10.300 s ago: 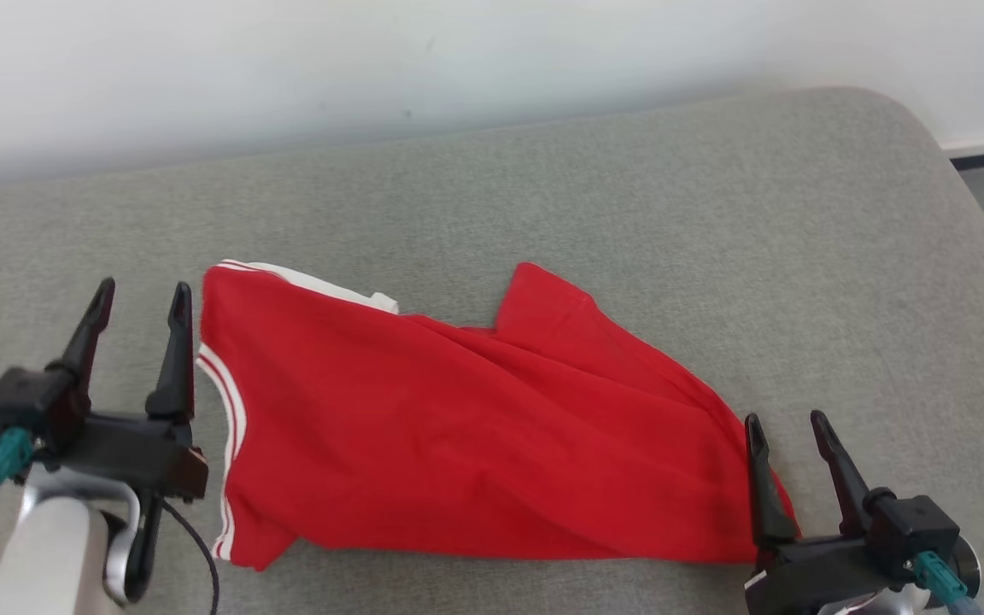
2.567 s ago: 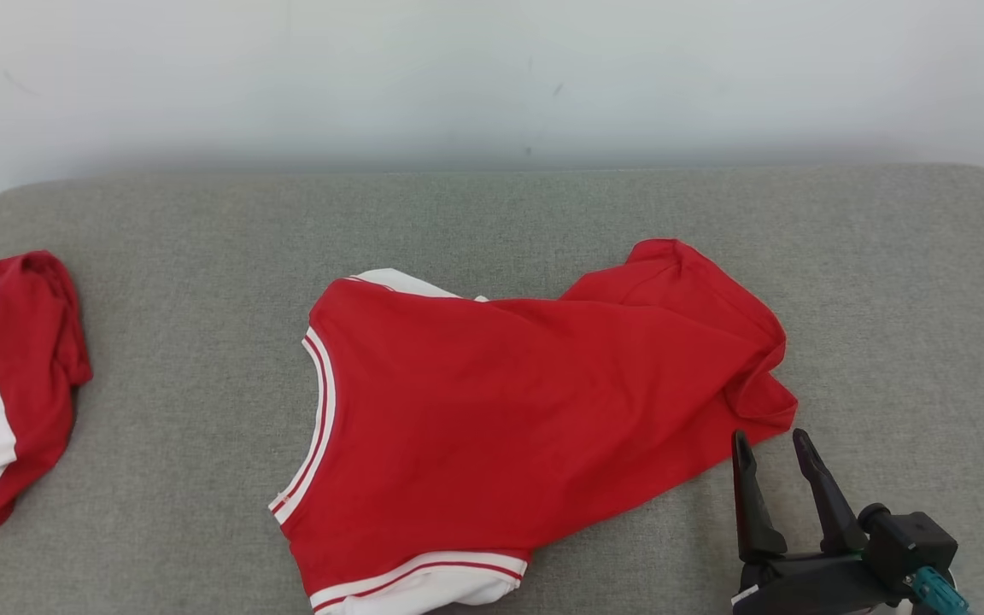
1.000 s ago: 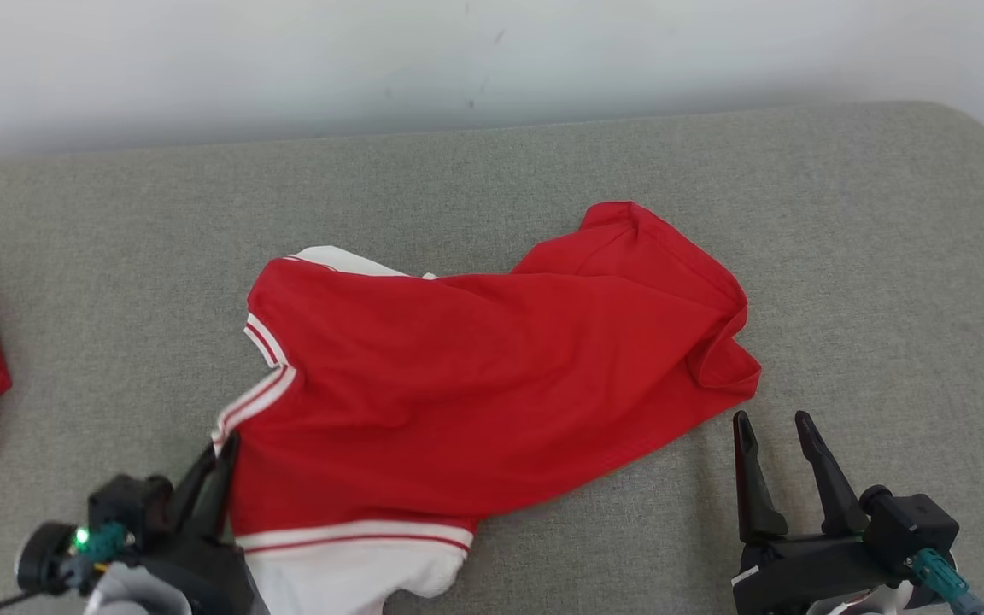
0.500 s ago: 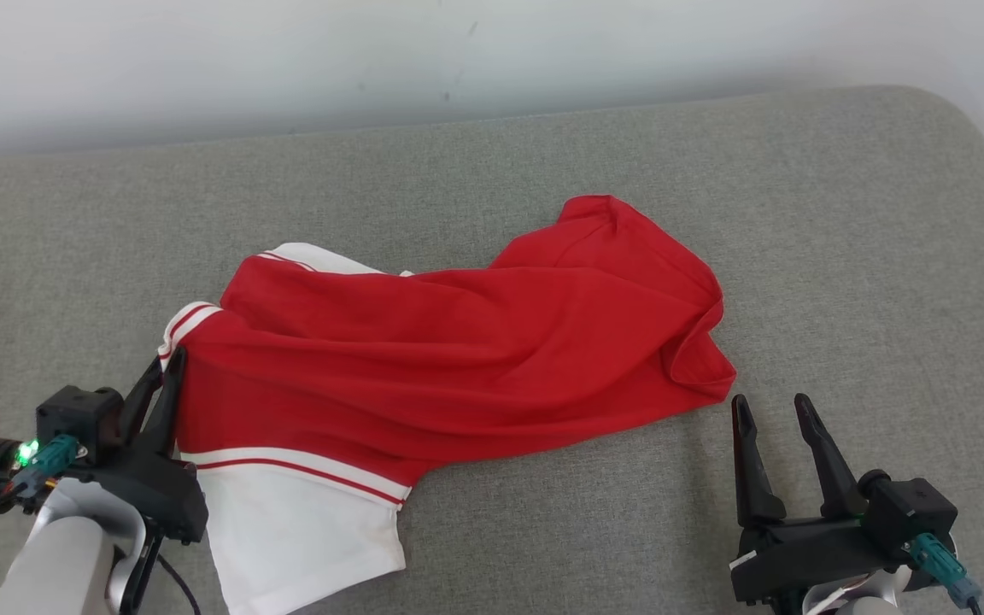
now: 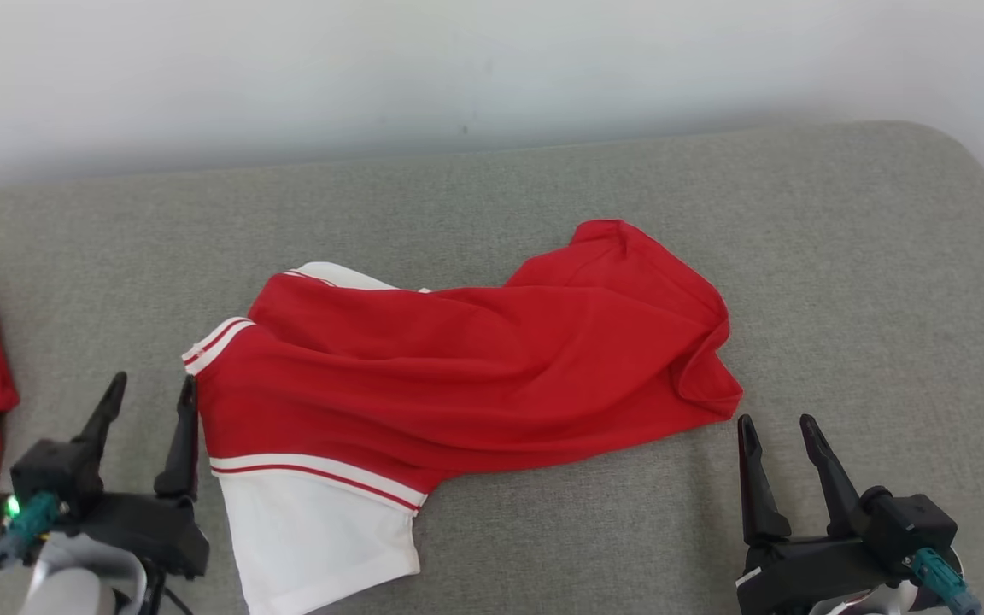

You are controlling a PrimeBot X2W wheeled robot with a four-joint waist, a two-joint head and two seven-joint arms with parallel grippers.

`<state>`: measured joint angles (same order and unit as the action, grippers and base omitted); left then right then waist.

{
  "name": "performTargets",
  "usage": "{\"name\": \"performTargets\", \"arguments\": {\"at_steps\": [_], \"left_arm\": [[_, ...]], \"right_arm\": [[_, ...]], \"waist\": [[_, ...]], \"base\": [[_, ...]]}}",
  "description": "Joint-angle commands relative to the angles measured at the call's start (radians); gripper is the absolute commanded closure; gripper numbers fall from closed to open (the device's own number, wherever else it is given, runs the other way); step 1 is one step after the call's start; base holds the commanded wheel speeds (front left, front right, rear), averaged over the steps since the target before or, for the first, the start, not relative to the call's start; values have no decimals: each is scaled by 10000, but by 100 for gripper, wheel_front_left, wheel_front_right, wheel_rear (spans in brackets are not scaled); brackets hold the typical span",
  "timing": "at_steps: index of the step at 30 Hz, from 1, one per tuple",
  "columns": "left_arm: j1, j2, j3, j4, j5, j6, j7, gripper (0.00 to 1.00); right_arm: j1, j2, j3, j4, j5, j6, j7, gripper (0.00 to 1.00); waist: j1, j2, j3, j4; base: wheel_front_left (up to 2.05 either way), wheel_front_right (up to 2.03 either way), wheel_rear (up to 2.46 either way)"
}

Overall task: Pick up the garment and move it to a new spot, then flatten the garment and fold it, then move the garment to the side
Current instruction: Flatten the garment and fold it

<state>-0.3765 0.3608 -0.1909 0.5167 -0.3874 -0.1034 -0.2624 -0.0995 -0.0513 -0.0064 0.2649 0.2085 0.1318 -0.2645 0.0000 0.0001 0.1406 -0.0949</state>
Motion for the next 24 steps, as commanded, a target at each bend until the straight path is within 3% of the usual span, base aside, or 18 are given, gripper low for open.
{"name": "performTargets", "arguments": {"at_steps": [1, 9, 15, 19, 24], "left_arm": [[639, -237, 292, -635, 255, 121, -16, 0], [2035, -1220, 1208, -2686, 1013, 323, -17, 0], [3022, -2335, 2362, -4386, 1639, 411, -17, 0], [3718, -2854, 2792, -4844, 2004, 340, -18, 0], [4232, -3083, 2996, -5001, 2145, 388, -18, 0]], "right_arm": [[140, 19, -21, 56, -104, -24, -13, 0], [82, 24, -130, 208, -376, -24, -13, 0], [-24, 19, -137, 303, -491, -24, -13, 0], [-25, 16, -129, 441, -566, -24, -13, 0], [-83, 16, -218, 652, -777, -24, -13, 0]], "waist": [[0, -1, -119, 211], [0, -1, -115, 582], [0, -1, -103, 692], [0, -1, -120, 718], [0, -1, -126, 750]], "base": [[0, 0, 0], [0, 0, 0], [0, 0, 0], [0, 0, 0], [0, 0, 0]]}}
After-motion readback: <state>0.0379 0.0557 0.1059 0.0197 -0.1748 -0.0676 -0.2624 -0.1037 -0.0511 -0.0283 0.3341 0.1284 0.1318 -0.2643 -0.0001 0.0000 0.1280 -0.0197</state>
